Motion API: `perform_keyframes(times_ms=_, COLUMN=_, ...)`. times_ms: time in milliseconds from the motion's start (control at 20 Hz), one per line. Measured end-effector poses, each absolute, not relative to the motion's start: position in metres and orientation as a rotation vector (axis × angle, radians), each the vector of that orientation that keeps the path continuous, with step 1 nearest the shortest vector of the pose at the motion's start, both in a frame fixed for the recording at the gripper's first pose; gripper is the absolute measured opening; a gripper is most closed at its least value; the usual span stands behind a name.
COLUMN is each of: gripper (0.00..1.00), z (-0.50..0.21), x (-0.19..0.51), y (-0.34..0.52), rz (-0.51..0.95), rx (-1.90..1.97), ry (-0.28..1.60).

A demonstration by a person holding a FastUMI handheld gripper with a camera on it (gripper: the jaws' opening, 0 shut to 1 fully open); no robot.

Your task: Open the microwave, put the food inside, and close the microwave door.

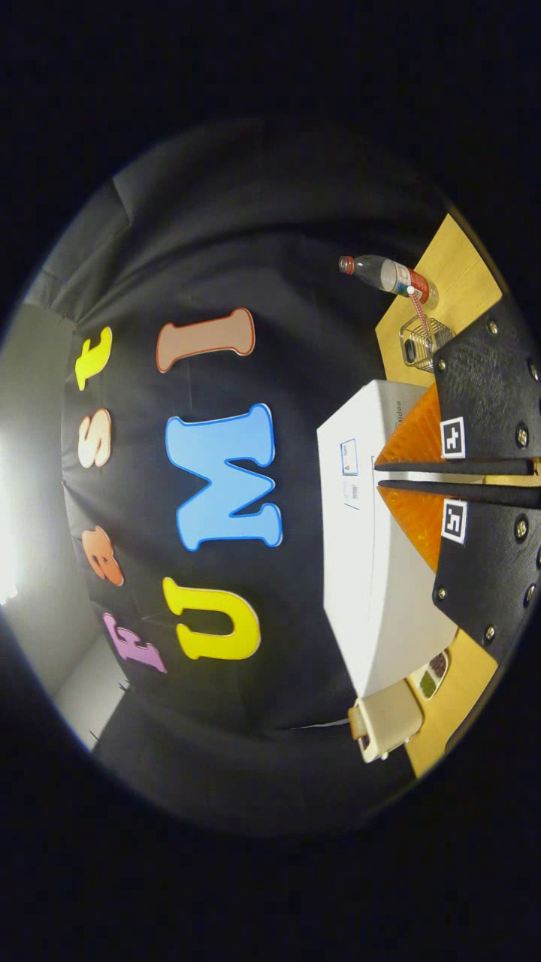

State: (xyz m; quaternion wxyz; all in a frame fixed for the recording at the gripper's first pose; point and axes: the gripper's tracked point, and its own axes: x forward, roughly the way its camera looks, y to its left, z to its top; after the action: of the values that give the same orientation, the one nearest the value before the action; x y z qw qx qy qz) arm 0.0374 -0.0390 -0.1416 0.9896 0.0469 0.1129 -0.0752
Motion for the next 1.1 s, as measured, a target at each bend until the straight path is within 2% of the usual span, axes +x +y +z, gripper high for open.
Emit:
perform_keyframes(times_ms=50, gripper=0.05, z=-0.121, x=0.032, y=-0.041, rz=-0.150, rx=0.137, ry=0.191)
perform_keyframes(times_ms=150, gripper=0.12, z=-0.085, x=0.020, y=-0.039, rz=-0.144, rx=0.210, ry=0.129)
perform_keyframes(times_ms=250, gripper=0.12, z=-0.062, x=0.009, y=-0.028, rz=-0.103, rx=0.278, ry=0.103)
perform_keyframes(times_ms=450, gripper=0.12, z=-0.020, x=-0.001, y=-0.030, rz=-0.128, rx=0.185, ry=0.034)
perform_keyframes(times_ms=650, gripper=0.12, z=-0.016, x=0.007, y=-0.007, rz=-0.096, rx=0.152, ry=0.045)
perform_keyframes(times_ms=1100, gripper=0.12, z=-0.063, x=0.056, y=0.013, rz=-0.065, rx=0.033, ry=0.115)
